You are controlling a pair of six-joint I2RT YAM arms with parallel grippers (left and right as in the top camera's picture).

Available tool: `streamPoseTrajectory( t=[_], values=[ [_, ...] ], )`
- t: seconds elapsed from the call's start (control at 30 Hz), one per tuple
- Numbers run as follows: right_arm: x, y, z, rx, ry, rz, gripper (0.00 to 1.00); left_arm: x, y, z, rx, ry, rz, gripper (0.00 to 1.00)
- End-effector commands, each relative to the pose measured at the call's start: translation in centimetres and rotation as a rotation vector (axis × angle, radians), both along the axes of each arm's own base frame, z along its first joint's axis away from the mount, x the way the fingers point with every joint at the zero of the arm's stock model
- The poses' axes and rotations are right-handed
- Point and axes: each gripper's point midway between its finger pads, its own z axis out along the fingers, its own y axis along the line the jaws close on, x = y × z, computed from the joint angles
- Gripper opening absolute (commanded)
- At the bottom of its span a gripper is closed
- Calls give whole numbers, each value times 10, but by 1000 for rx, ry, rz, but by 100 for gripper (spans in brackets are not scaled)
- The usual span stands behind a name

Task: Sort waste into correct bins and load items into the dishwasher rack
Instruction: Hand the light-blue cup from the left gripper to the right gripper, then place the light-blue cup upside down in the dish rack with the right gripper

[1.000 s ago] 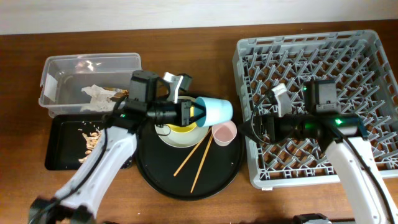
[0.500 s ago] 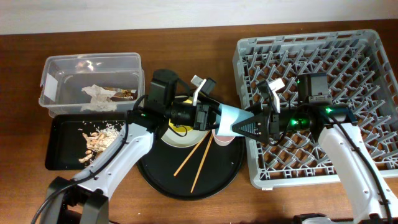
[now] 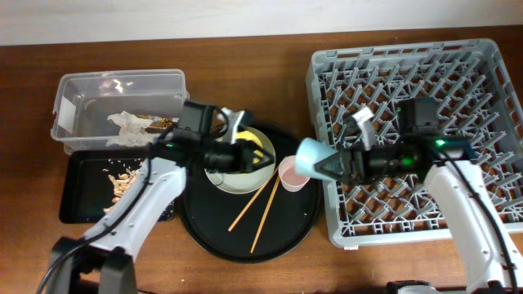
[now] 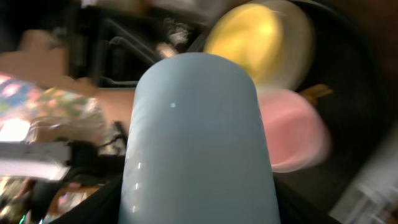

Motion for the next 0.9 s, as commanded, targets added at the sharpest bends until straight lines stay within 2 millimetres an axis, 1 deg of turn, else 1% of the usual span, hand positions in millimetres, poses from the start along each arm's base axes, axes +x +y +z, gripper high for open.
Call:
streamPoseTrajectory(
  t=[0.0, 0.03, 0.1, 0.13, 0.17, 0.2, 0.27, 0.3, 0.33, 0.37, 0.4, 0.43, 0.47, 0.5, 0.57, 0.63, 0.67, 0.7, 0.73, 0.77, 0.8, 0.83, 0.87],
  values=[
    [15, -57, 15, -235, 17, -176, 60, 8, 74, 9, 277, -162, 144, 39],
    [15, -81, 22, -322, 56, -266, 60, 1, 106, 13, 382, -153, 230, 39],
    [10, -130, 28, -496, 163, -491, 60, -10, 139, 19, 505, -155, 321, 39],
    [4, -155, 31, -581, 210, -595, 60, -16, 152, 23, 554, -165, 355, 40],
    [-3, -179, 27, -675, 274, -697, 59, -18, 155, 26, 567, -171, 363, 47],
    [-5, -187, 20, -717, 308, -715, 59, -18, 155, 26, 567, -171, 363, 48],
    [1, -196, -4, -771, 397, -692, 64, -19, 155, 26, 568, -171, 363, 48],
    [6, -197, -15, -776, 429, -678, 66, -19, 155, 26, 568, -171, 363, 48],
    [14, -199, -31, -781, 462, -663, 67, -19, 155, 26, 568, -171, 363, 48],
    [19, -200, -40, -783, 481, -655, 70, -19, 155, 26, 568, -171, 363, 48],
    [24, -200, -49, -779, 501, -644, 79, -18, 155, 26, 567, -171, 363, 48],
    [28, -196, -57, -759, 516, -629, 83, -18, 155, 26, 567, -172, 363, 48],
    [33, -189, -63, -712, 524, -603, 96, -18, 155, 26, 567, -172, 363, 48],
    [34, -186, -63, -699, 523, -600, 99, -18, 155, 26, 567, -171, 363, 49],
    [29, -185, -60, -700, 534, -596, 100, -19, 153, 26, 560, -171, 359, 52],
    [24, -184, -42, -695, 487, -614, 99, -16, 142, 30, 546, -204, 333, 52],
    [22, -184, -32, -691, 455, -627, 98, -17, 133, 31, 542, -223, 309, 52],
    [14, -182, -20, -694, 436, -635, 95, -17, 129, 31, 544, -232, 294, 52],
    [8, -185, -16, -714, 432, -642, 94, -18, 129, 29, 556, -232, 293, 52],
    [6, -192, -19, -757, 445, -661, 94, -18, 129, 29, 556, -231, 292, 52],
    [5, -194, -23, -766, 470, -675, 94, -18, 129, 29, 555, -230, 292, 52],
    [3, -193, -31, -770, 498, -663, 94, -18, 129, 29, 556, -228, 292, 52],
    [-2, -193, -44, -778, 546, -647, 93, -18, 129, 29, 556, -227, 291, 52]
  ],
)
